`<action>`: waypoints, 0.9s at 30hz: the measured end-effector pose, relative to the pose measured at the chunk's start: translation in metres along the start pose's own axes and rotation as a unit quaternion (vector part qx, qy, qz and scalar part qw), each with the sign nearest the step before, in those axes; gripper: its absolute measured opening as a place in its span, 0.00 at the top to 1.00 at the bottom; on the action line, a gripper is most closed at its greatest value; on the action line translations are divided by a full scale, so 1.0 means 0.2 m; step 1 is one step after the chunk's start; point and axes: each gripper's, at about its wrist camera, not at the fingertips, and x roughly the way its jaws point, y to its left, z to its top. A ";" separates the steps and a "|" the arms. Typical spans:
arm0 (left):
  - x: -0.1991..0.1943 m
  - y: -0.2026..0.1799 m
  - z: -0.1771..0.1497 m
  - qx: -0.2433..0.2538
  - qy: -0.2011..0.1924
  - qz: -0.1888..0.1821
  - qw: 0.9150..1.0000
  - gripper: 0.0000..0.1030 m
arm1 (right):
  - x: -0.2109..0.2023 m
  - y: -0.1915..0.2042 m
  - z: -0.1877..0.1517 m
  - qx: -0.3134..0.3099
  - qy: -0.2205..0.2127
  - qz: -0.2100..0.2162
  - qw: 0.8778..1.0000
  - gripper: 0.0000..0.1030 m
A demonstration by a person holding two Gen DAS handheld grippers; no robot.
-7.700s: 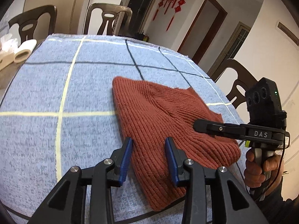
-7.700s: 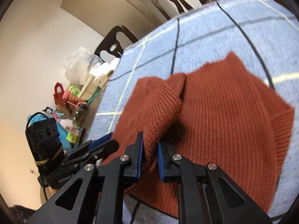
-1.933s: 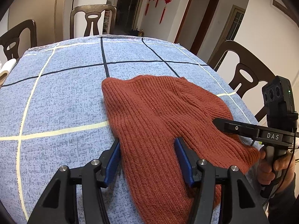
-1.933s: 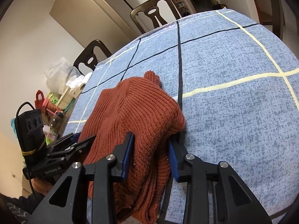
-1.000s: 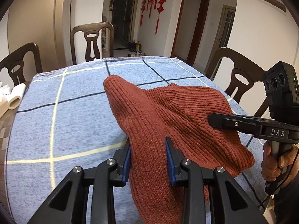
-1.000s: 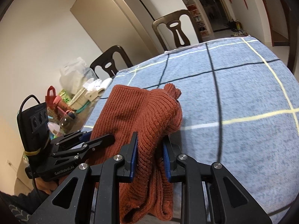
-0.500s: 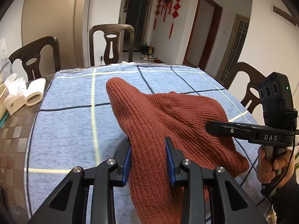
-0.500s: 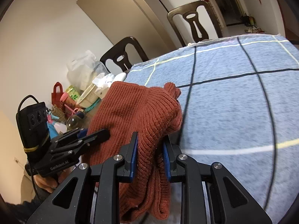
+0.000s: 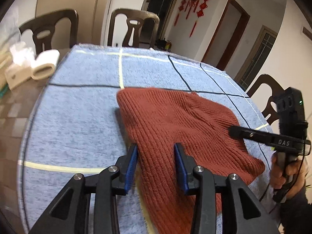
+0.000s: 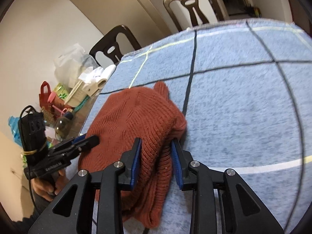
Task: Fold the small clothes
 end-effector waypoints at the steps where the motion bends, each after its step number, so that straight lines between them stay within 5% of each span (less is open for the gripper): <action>1: -0.02 -0.01 0.01 0.003 -0.007 0.007 1.000 0.60 | -0.03 0.01 0.00 -0.009 -0.010 -0.009 1.000 0.70; 5: -0.07 -0.05 0.05 0.016 -0.032 0.018 0.999 0.60 | -0.09 0.09 0.05 -0.044 -0.042 -0.021 0.998 0.70; 11: 0.08 -0.04 0.04 0.027 0.004 0.020 0.999 0.60 | 0.17 0.07 0.07 -0.066 0.022 -0.062 0.996 0.74; 15: 0.00 -0.02 0.00 0.022 -0.004 0.023 1.000 0.60 | 0.09 0.07 0.05 -0.065 0.007 -0.053 0.996 0.74; 21: -0.17 -0.09 -0.15 0.035 -0.011 0.007 0.999 0.60 | -0.10 0.26 -0.11 -0.142 -0.004 -0.043 0.989 0.75; 23: -0.18 -0.11 -0.22 0.041 -0.010 0.018 0.999 0.60 | -0.09 0.29 -0.20 -0.160 0.013 -0.044 0.986 0.85; 27: -0.15 -0.09 -0.27 0.033 0.003 0.031 0.999 0.59 | -0.05 0.28 -0.30 -0.185 0.021 -0.066 0.980 0.86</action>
